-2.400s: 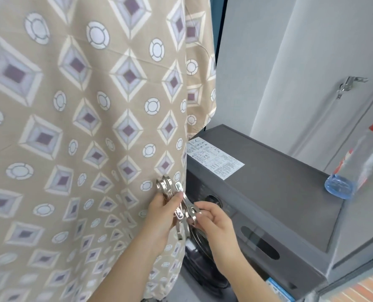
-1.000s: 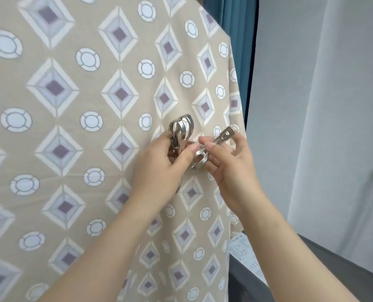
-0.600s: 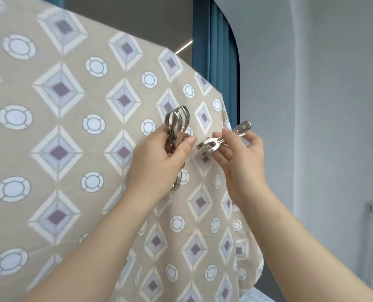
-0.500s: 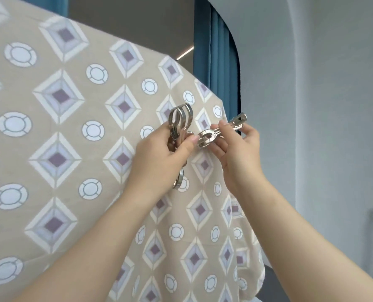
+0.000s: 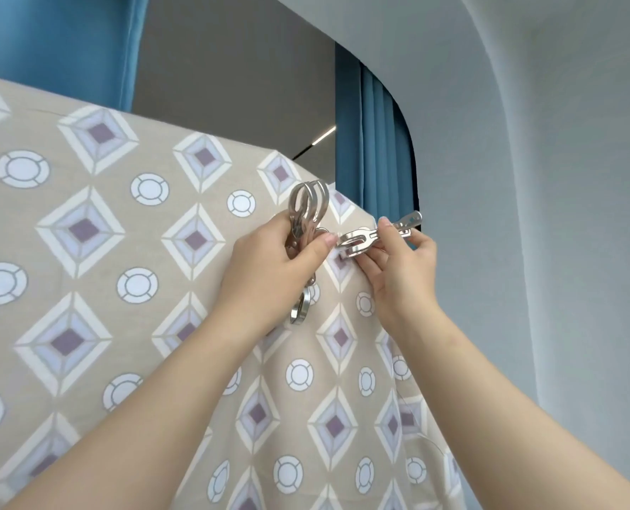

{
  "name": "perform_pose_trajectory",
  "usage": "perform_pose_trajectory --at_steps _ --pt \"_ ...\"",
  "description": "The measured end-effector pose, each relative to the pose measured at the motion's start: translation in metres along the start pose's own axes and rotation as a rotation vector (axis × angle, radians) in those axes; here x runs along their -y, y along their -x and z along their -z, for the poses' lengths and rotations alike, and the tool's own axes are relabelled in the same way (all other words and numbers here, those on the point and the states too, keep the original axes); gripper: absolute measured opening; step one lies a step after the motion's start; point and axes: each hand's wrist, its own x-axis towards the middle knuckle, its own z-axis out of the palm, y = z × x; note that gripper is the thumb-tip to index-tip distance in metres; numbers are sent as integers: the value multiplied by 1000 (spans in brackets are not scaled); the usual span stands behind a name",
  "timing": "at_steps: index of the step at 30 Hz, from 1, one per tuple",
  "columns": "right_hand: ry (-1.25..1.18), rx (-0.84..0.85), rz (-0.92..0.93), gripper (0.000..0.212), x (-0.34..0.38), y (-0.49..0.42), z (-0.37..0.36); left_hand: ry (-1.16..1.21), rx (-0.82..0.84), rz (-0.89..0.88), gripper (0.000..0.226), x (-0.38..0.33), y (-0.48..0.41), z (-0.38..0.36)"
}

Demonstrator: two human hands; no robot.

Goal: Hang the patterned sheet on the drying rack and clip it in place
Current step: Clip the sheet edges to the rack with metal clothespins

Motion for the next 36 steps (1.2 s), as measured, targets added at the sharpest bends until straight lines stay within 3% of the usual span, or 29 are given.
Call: perform_pose_trajectory --at_steps 8,13,21,29,32,36 --pt "-108 -97 9 31 0 -19 16 -26 1 -38 19 -5 -14 -12" --pt "-162 -166 0 33 -2 -24 28 -233 4 -178 26 -8 -15 -21" --pt "-246 -133 -54 49 -4 -34 37 -361 -53 -277 28 -6 -23 -28" --pt "-429 -25 -131 25 -2 -45 42 -712 -24 -520 27 -18 -58 -36" --pt "-483 17 -98 22 3 -44 37 -558 -16 -517 24 -24 -58 -38" --pt "-489 95 -42 17 12 -37 28 -238 -66 -275 9 -33 -52 -34"
